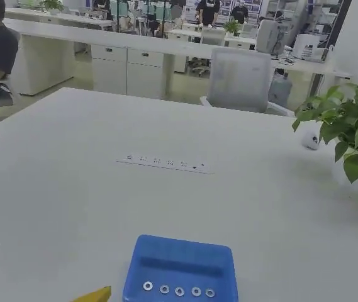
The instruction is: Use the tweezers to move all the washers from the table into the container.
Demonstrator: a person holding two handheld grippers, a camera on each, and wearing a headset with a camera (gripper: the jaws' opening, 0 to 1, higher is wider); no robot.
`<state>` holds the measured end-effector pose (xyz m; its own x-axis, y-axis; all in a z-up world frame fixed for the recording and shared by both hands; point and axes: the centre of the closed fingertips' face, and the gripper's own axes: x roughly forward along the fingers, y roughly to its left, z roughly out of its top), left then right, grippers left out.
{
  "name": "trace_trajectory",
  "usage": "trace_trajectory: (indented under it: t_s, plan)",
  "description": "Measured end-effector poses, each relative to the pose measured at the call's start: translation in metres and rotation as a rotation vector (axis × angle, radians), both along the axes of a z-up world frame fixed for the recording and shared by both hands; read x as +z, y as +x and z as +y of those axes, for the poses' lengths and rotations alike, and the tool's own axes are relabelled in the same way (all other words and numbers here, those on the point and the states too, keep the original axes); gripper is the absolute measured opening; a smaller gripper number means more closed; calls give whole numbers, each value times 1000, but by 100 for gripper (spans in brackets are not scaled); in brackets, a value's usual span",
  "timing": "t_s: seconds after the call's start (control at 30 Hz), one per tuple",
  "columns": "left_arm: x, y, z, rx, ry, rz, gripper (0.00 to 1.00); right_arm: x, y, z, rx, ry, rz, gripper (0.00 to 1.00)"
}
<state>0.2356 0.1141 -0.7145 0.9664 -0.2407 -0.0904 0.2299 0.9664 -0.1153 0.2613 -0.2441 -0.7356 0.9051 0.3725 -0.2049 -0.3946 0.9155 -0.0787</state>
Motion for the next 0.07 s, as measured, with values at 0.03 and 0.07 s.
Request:
trace_trajectory:
  t_s: [0.03,0.07]
  plan:
    - [-1,0,1,6,10,3,99,0,0,0,-3,-7,2,90]
    - [-1,0,2,15,20,5,99,-2,0,-1,-9,-20,8,90]
